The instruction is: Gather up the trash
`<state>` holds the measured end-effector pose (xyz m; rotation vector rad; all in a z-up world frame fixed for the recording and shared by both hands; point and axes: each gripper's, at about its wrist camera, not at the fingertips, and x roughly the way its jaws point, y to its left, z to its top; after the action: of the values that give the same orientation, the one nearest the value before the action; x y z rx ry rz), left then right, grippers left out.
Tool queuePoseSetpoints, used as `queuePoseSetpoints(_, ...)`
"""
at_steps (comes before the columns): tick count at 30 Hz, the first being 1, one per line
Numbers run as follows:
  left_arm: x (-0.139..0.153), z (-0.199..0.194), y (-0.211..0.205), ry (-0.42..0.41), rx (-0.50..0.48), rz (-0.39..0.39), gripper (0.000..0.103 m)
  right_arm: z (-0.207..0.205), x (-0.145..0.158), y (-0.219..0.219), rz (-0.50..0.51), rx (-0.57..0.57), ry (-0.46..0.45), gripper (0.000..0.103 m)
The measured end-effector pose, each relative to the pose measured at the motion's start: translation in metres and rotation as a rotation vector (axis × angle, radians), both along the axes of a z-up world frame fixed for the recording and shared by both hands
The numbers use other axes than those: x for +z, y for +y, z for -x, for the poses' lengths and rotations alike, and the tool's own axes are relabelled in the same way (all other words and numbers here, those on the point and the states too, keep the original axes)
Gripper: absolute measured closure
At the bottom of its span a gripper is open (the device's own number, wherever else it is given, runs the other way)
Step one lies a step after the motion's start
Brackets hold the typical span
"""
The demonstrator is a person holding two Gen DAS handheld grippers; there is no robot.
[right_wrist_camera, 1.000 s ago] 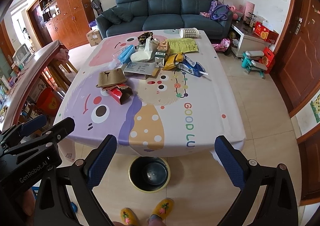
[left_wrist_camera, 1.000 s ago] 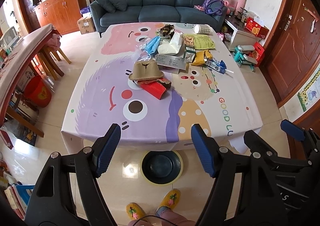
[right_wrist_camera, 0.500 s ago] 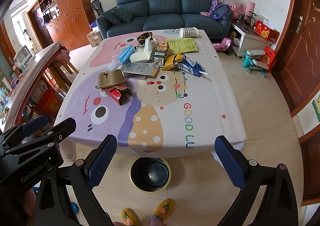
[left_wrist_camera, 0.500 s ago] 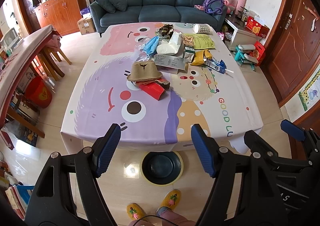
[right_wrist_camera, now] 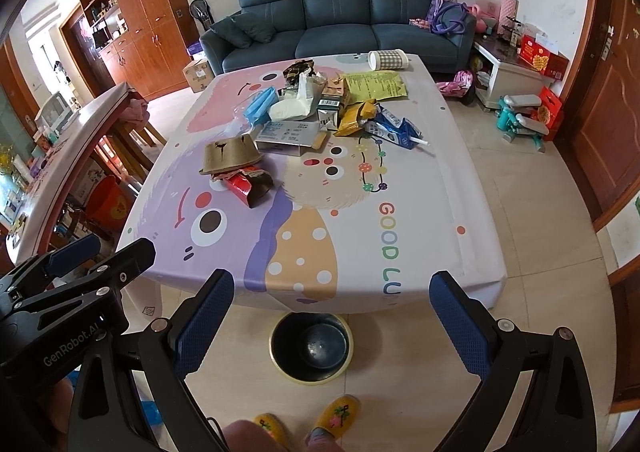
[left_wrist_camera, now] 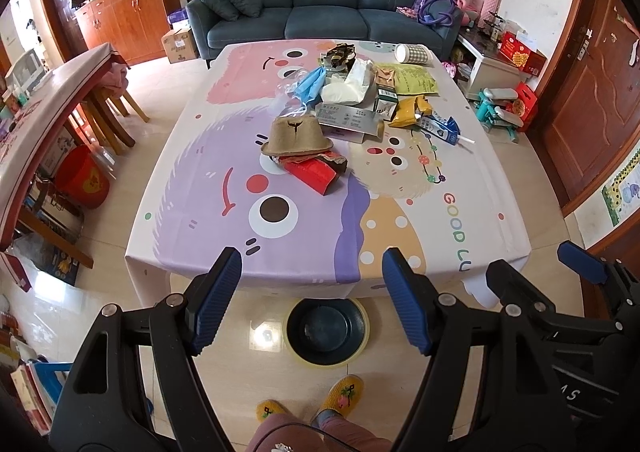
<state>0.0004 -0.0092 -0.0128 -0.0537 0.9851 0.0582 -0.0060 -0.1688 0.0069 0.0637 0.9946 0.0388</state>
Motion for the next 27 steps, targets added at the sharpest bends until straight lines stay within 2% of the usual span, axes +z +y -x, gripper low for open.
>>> queuePoseSetpoints(10,0.001,-0.004,0.001,-0.004,-0.003,-0.01,0.033,-0.006,0.002,-0.011,-0.017,0.001,-0.005,0.003)
queuePoseSetpoints(18,0.007,-0.022,0.01,0.008,-0.006,-0.02,0.032,-0.024,0.005,0.001,-0.04,0.009,-0.007,0.004)
queuePoseSetpoints(23,0.006,-0.05,0.031,0.023,-0.003,0.015,0.032,-0.044,0.002,0.002,-0.038,-0.002,-0.016,0.006)
queuePoseSetpoints(27,-0.002,-0.089,0.054,0.081,-0.005,0.099,0.029,-0.068,0.001,0.007,-0.029,-0.028,-0.016,0.008)
